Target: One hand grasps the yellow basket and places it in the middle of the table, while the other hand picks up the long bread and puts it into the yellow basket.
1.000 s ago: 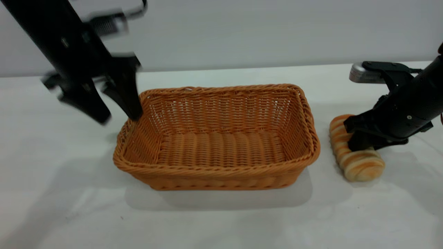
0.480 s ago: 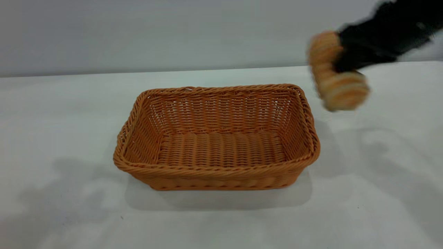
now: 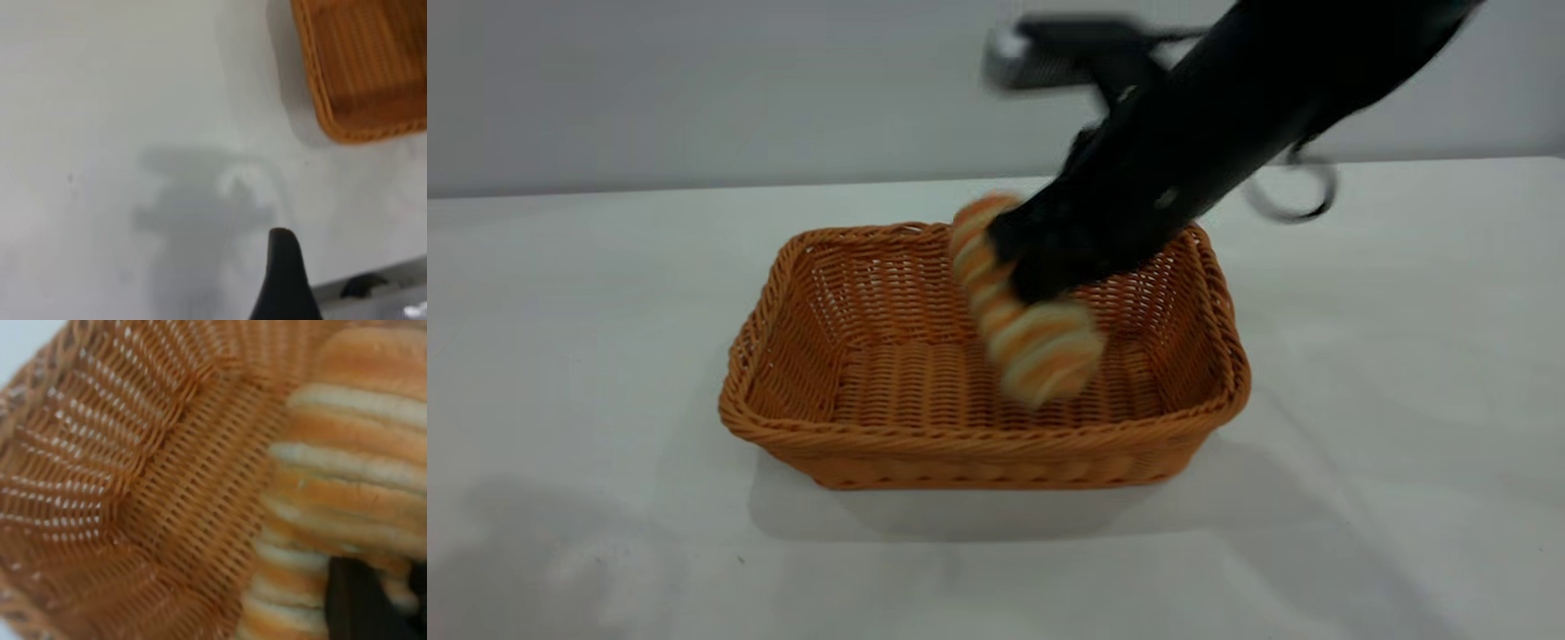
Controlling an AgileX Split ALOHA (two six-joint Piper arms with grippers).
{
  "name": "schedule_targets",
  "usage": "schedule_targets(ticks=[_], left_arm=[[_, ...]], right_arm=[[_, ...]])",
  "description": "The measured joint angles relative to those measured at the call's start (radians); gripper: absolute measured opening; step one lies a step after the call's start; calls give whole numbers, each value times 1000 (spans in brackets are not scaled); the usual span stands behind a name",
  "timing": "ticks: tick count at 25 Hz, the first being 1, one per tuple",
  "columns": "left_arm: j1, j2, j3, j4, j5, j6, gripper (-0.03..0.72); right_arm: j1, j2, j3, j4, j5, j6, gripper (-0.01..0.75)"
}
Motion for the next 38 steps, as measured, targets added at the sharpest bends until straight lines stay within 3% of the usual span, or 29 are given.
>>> schedule_targets(ticks=[2, 6, 8, 10, 15, 20, 23, 32, 38], left_arm=[[0, 0, 2, 0, 22, 0, 582], [0, -5, 4, 13, 26, 0, 582], [0, -18, 4, 26, 27, -13, 582], [0, -43, 4, 52, 31, -25, 582], [0, -155, 7, 112, 32, -66, 582], [0, -315, 77, 116, 32, -72, 582], [0, -410, 191, 117, 32, -72, 582], [0, -599, 600, 117, 26, -71, 582], [0, -666, 732, 117, 2, -72, 582]], right_arm=[[7, 61, -38, 1, 3, -3, 215], [-1, 63, -46, -56, 34, -3, 455], [-18, 13, -46, -139, 115, 15, 568], [-53, -75, -47, -260, 239, 115, 622], [-152, -392, -52, -634, 614, 462, 593], [-162, -679, -27, -906, 883, 693, 562], [-162, -846, 84, -947, 928, 739, 561], [-162, -1228, 548, -960, 925, 827, 561], [-162, -1383, 744, -967, 913, 863, 561]])
